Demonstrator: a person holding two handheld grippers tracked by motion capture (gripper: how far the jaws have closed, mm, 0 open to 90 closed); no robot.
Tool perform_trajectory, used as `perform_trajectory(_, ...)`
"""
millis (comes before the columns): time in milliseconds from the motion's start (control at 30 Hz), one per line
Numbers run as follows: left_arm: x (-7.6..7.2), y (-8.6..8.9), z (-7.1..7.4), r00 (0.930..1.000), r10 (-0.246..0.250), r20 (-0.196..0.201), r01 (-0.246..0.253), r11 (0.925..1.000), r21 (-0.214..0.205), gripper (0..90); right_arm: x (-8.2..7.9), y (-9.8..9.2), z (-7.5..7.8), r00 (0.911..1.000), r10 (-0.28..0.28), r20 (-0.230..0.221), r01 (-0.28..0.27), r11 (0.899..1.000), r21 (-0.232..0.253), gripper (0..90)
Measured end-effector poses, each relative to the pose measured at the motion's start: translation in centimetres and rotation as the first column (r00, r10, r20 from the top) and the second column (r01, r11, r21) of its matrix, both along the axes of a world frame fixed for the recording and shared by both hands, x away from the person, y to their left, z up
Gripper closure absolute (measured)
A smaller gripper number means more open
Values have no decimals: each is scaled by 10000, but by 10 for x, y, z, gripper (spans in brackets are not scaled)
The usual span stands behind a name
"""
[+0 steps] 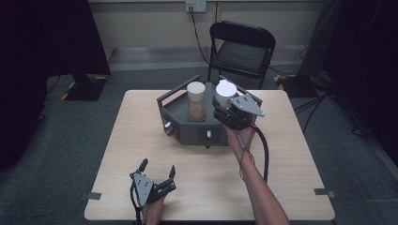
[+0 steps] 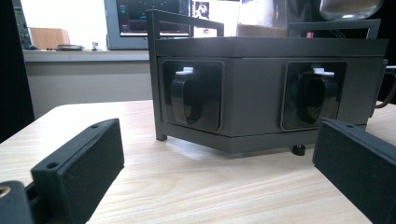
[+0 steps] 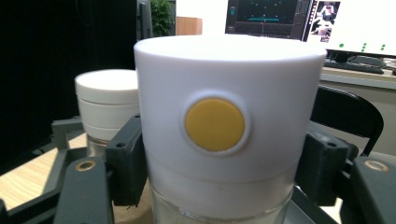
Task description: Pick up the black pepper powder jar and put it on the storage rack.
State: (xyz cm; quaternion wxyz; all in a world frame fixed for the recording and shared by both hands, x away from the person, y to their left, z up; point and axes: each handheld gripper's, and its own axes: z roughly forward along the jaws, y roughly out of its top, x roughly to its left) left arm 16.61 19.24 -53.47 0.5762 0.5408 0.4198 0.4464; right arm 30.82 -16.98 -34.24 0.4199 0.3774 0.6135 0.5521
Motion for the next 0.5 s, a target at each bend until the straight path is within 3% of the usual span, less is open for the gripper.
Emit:
perform_trajectory(167,0,-1,0,10000,63,-9,-63,10000,-6,13,11,1,-3,9996,-95,-276,97,9999,73,303)
perform_trajectory(500,0,-1,0,10000,93,-6,-93,10000,-11,13,25,5,-13,9990,-213,-382,214,9998,36,303)
